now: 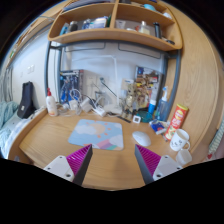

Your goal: Arrange mouse

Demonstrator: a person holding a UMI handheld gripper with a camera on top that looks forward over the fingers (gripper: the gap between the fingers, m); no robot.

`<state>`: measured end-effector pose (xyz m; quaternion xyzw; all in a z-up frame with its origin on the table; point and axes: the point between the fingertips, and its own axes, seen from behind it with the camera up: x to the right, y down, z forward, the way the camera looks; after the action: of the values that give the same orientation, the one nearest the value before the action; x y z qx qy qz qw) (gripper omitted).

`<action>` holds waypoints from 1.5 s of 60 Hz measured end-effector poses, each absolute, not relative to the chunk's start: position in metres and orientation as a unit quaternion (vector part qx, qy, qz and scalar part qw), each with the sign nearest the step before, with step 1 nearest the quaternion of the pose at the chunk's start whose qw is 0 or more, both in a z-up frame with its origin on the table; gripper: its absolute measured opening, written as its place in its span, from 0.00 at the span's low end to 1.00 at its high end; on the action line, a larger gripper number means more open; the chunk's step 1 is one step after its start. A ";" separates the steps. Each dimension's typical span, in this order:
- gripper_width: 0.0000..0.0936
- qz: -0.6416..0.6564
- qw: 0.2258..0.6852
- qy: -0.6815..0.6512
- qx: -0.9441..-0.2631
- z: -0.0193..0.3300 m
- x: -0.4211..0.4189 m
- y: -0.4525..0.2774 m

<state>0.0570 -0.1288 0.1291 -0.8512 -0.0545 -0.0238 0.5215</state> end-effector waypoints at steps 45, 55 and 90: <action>0.92 -0.026 0.440 -0.059 -0.896 -0.002 0.231 0.056; 0.88 -0.001 0.429 -0.055 -0.902 -0.006 0.232 0.085; 0.39 0.025 0.420 -0.025 -0.907 -0.010 0.230 0.106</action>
<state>0.2295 0.1058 -0.0102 -0.9070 -0.0252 0.0253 0.4195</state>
